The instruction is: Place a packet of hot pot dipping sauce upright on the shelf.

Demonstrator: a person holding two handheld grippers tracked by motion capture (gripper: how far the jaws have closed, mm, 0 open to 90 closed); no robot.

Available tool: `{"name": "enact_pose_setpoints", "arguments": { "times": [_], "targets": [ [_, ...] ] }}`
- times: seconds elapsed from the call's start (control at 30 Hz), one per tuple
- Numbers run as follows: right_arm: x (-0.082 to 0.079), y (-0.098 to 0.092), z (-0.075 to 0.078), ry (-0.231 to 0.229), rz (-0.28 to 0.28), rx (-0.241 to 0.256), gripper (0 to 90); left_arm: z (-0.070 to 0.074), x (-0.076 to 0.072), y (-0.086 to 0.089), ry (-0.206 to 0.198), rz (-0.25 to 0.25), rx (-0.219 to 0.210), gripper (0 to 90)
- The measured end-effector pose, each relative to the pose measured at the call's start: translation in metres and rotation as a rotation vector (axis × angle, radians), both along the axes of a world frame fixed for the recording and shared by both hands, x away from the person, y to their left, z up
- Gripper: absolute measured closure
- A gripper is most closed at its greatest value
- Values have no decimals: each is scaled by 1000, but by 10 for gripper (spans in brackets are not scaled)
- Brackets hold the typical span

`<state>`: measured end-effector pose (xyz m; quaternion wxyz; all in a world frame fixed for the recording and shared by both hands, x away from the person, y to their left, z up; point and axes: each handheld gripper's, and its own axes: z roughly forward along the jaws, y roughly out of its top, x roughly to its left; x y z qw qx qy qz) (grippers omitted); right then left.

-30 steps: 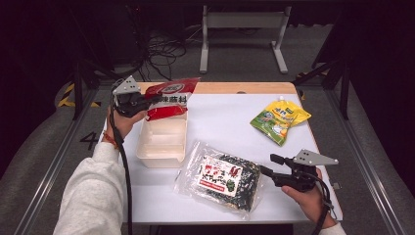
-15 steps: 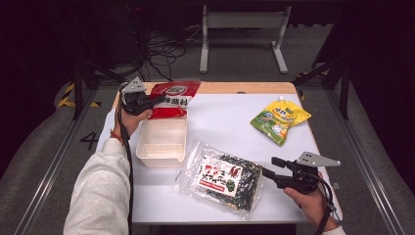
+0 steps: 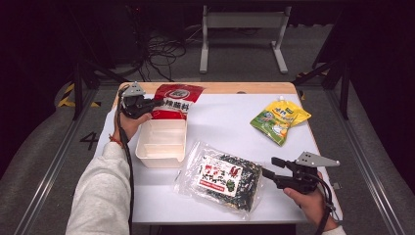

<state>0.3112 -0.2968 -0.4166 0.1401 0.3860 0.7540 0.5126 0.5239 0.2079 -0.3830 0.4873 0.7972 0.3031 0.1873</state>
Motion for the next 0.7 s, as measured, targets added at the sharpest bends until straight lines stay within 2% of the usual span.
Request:
{"name": "enact_pose_setpoints", "arguments": {
  "times": [0.17, 0.27, 0.37, 0.4, 0.5, 0.53, 0.57, 0.7],
  "targets": [
    [1, 1, -1, 5, 2, -6, 378, -7, 0, 3, 14, 2, 0, 894],
    [1, 2, -2, 7, 3, -9, 377, -8, 2, 4, 13, 12, 32, 893],
    [2, 3, -3, 8, 6, -12, 377, -10, 2, 4, 26, 13, 38, 890],
    [2, 3, -3, 10, 5, -15, 376, -12, 3, 4, 25, 20, 53, 889],
    [2, 3, -2, 8, 4, -16, 376, -12, 3, 4, 20, 41, 42, 881],
    [2, 3, -2, 7, 4, -16, 376, -11, 3, 4, 18, 71, 40, 860],
    [2, 3, -2, 5, 6, -18, 375, -11, 2, 5, 18, 78, 44, 815],
    [3, 2, -1, 7, 4, -19, 374, -9, 0, 7, 9, 82, 43, 826]
  ]
}}
